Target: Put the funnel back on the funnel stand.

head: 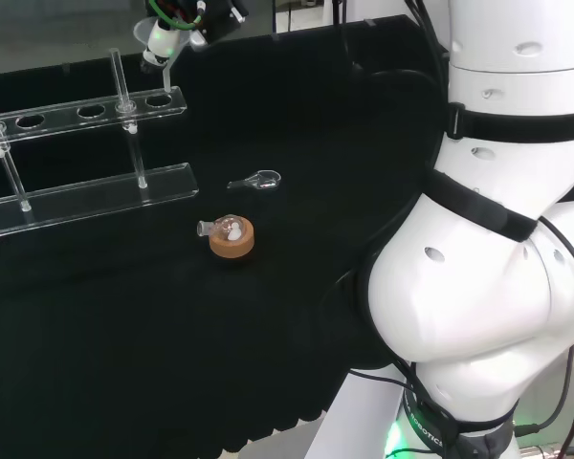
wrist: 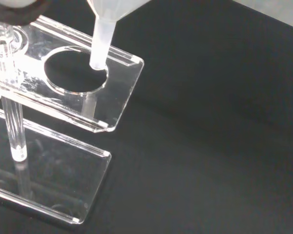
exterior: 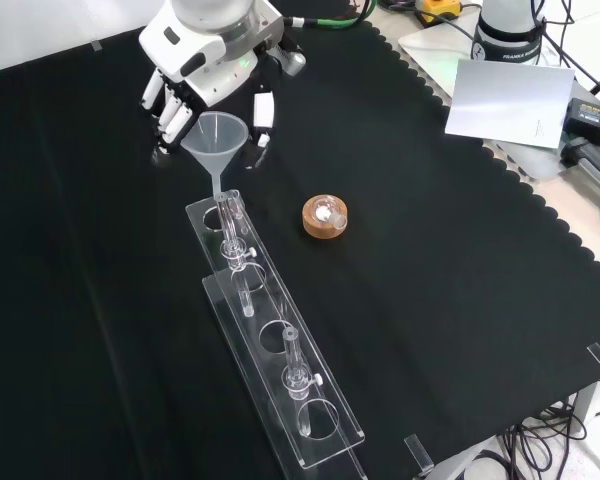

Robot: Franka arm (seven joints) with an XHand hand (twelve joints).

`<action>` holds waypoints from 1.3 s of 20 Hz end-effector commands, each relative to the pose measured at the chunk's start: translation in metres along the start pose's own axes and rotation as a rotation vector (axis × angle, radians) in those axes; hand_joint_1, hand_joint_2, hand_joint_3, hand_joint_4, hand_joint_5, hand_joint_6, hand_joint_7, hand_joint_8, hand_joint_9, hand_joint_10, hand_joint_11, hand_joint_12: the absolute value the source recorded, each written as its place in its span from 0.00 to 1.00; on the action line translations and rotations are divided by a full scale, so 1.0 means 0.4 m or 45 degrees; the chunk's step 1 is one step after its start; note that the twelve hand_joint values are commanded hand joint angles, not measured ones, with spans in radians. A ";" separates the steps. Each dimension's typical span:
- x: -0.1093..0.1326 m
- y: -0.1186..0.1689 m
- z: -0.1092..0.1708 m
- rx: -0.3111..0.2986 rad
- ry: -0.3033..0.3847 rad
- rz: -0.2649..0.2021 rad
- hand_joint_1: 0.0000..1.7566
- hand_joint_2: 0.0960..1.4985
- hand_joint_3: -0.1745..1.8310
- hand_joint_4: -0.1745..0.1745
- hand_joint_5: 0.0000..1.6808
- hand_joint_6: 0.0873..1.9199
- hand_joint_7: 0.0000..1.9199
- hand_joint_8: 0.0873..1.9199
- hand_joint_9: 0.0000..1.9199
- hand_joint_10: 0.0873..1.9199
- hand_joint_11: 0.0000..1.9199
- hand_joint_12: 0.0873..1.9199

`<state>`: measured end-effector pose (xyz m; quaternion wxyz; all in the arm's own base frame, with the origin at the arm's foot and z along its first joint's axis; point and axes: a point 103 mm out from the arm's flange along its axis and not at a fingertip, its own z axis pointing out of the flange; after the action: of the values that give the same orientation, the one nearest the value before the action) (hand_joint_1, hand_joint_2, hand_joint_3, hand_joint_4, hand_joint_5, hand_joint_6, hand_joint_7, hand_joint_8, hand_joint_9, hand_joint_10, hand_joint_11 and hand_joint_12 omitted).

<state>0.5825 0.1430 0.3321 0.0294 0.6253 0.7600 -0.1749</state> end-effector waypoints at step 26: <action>0.075 0.056 0.136 0.157 -0.012 -0.089 0.29 0.41 0.20 0.37 0.13 0.00 0.01 0.31 0.11 0.38 0.10 0.75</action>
<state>0.6003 0.1614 0.2673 -0.0110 0.6035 0.7658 -0.2218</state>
